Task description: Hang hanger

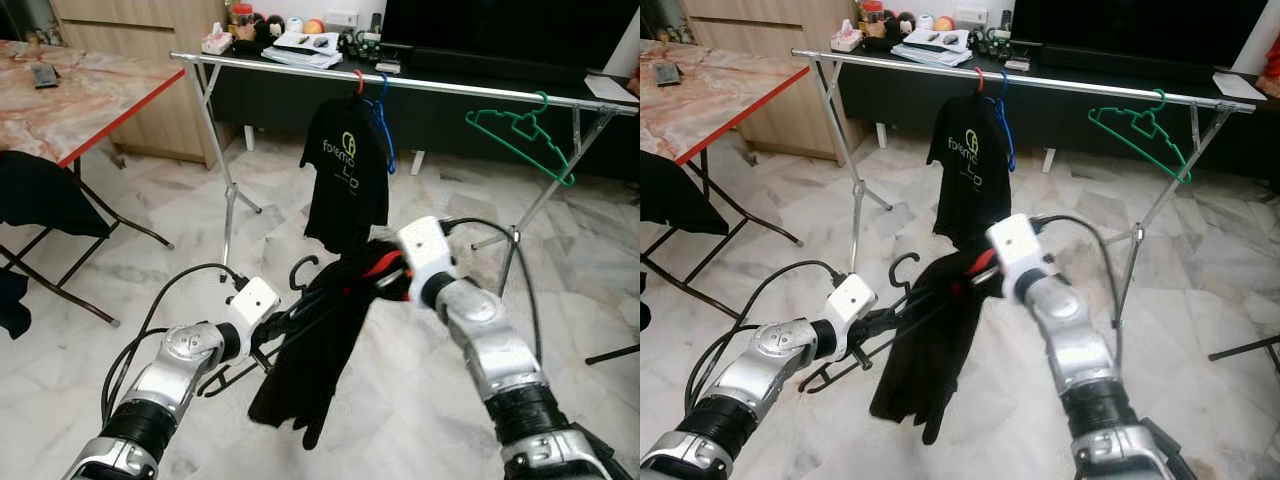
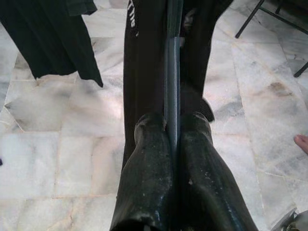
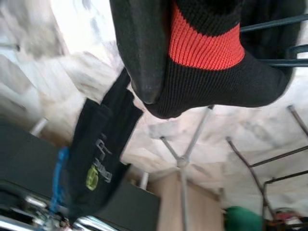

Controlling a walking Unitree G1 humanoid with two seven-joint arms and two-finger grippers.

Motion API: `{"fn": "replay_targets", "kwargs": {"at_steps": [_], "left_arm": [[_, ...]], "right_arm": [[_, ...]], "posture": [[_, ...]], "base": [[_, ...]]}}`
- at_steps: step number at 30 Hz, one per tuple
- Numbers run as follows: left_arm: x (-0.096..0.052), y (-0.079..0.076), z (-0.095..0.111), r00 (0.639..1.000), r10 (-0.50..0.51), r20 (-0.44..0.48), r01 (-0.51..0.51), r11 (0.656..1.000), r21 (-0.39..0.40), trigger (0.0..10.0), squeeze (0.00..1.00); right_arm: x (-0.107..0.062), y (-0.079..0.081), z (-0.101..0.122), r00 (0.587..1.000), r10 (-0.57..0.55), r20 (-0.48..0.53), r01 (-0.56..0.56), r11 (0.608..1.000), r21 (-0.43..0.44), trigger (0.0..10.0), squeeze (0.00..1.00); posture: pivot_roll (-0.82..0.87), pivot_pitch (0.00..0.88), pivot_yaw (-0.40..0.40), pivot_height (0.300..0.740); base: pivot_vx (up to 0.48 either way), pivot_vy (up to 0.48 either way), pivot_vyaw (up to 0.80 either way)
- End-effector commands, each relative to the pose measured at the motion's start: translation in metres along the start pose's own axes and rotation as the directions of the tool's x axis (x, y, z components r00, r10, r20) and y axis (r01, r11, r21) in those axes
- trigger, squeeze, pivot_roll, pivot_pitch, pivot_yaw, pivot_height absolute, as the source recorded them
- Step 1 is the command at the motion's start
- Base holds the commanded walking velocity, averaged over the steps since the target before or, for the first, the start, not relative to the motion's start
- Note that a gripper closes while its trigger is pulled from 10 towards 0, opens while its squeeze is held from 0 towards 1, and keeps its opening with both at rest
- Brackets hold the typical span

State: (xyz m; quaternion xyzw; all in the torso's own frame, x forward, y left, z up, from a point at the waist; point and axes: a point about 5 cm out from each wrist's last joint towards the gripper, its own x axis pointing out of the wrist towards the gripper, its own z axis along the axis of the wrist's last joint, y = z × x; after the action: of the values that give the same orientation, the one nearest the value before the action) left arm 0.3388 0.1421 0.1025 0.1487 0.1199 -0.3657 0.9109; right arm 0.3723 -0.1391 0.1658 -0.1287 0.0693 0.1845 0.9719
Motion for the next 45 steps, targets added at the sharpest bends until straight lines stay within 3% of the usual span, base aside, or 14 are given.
{"fn": "replay_targets", "kwargs": {"at_steps": [1,3,5,9,17,25,30,35,45], "left_arm": [[-0.001,0.003,0.004,0.999,0.023,0.033,-0.023,1.000,0.003,10.0,0.00],[0.000,0.003,0.006,0.999,0.021,0.041,-0.021,1.000,0.001,10.0,0.00],[0.001,0.004,0.009,0.998,0.031,0.056,-0.031,1.000,0.002,10.0,0.00],[0.001,0.005,0.013,0.996,0.037,0.080,-0.037,0.999,-0.004,10.0,0.00],[0.002,0.006,0.014,0.995,0.044,0.088,-0.044,0.999,-0.004,10.0,0.00],[0.003,0.008,0.017,0.989,0.088,0.117,-0.088,0.996,0.002,10.0,0.00],[0.003,0.013,0.021,0.980,0.140,0.143,-0.140,0.990,-0.013,10.0,0.00],[0.003,0.014,0.023,0.976,0.149,0.160,-0.147,0.989,-0.020,10.0,0.00],[0.004,0.014,0.025,0.972,0.152,0.178,-0.150,0.988,-0.028,10.0,0.00]], "right_arm": [[0.001,0.003,0.007,1.000,0.007,0.026,-0.008,0.999,0.043,10.0,0.00],[0.002,0.011,0.009,0.998,0.044,0.038,-0.047,0.996,0.077,10.0,0.00],[0.000,0.025,0.015,0.985,0.153,0.081,-0.162,0.979,0.126,10.0,0.00],[-0.009,0.051,0.017,0.938,0.331,0.107,-0.338,0.939,0.062,10.0,0.00],[-0.012,0.066,0.020,0.916,0.381,0.122,-0.392,0.916,0.084,10.0,0.00],[-0.030,0.089,0.036,0.862,0.454,0.226,-0.500,0.834,0.233,10.0,0.00],[-0.035,0.085,0.029,0.891,0.401,0.213,-0.451,0.834,0.318,10.0,0.00],[-0.032,0.059,0.009,0.961,0.247,0.123,-0.276,0.858,0.433,10.0,0.00],[-0.037,0.068,0.006,0.939,0.322,0.122,-0.343,0.850,0.400,10.0,0.00]], "posture": [[-0.05,0.110,-0.042,0.740],[-0.05,0.110,-0.041,0.740],[-0.05,0.110,-0.039,0.740],[-0.05,0.108,-0.040,0.740],[-0.05,0.108,-0.043,0.740],[-0.06,0.110,-0.048,0.740],[-0.06,0.112,-0.049,0.740],[-0.06,0.113,-0.050,0.740],[-0.06,0.112,-0.048,0.740]], "base": [[0.000,0.000,0.00],[0.000,0.000,0.00],[0.000,0.000,0.00],[0.000,0.000,0.00],[0.000,0.000,0.00],[0.000,0.000,0.00],[0.000,0.000,0.00],[0.000,0.000,0.00],[0.000,0.000,0.00]]}}
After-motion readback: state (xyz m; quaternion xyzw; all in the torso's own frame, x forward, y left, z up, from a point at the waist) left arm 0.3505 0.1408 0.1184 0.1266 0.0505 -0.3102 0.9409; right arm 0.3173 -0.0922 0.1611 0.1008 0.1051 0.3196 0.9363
